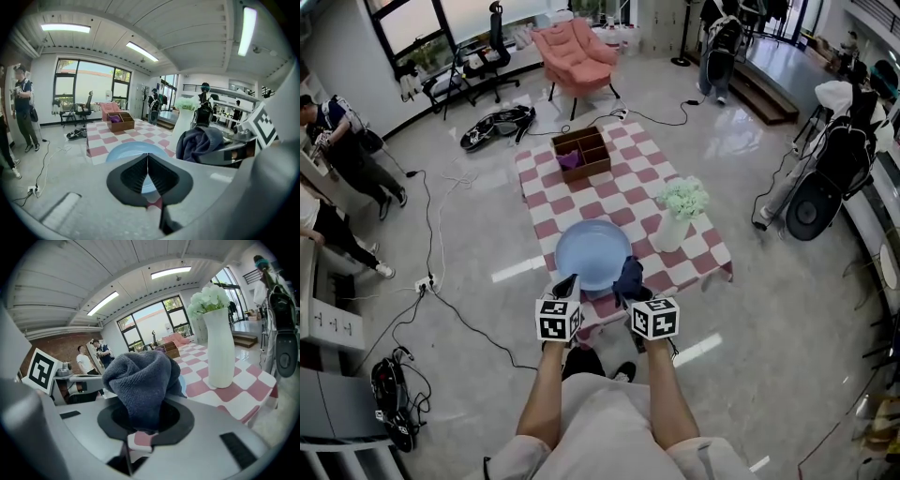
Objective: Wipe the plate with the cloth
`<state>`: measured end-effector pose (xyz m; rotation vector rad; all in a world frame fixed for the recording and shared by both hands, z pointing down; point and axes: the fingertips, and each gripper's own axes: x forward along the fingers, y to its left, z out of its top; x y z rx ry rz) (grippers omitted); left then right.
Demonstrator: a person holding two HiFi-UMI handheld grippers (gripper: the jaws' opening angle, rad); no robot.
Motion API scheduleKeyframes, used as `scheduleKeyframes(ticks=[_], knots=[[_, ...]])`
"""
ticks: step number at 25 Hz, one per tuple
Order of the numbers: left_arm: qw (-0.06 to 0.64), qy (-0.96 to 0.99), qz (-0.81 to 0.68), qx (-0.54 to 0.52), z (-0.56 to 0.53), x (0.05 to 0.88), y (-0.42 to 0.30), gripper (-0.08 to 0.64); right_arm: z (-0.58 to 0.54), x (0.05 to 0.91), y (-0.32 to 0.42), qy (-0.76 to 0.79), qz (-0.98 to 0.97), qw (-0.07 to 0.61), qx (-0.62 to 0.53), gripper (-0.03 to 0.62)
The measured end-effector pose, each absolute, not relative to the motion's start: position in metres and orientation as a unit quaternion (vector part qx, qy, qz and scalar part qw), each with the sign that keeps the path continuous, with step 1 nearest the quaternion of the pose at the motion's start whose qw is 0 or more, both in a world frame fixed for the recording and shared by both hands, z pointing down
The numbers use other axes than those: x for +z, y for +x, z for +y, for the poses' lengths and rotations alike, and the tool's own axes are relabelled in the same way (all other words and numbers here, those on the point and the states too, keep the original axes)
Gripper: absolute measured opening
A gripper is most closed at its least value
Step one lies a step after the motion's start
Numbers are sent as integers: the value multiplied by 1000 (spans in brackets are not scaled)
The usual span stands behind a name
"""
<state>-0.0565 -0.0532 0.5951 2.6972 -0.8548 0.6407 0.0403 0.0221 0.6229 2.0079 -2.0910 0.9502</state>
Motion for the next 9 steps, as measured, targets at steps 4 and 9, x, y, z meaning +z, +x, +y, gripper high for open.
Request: scheduleKeyframes(ticks=[4, 9], knots=[[117, 922, -299, 217, -57, 594, -57, 11, 17, 622, 39, 654, -688, 45, 311, 83], [121, 919, -307, 216, -64, 595, -60, 11, 12, 623, 37, 651, -692, 46, 308, 84]])
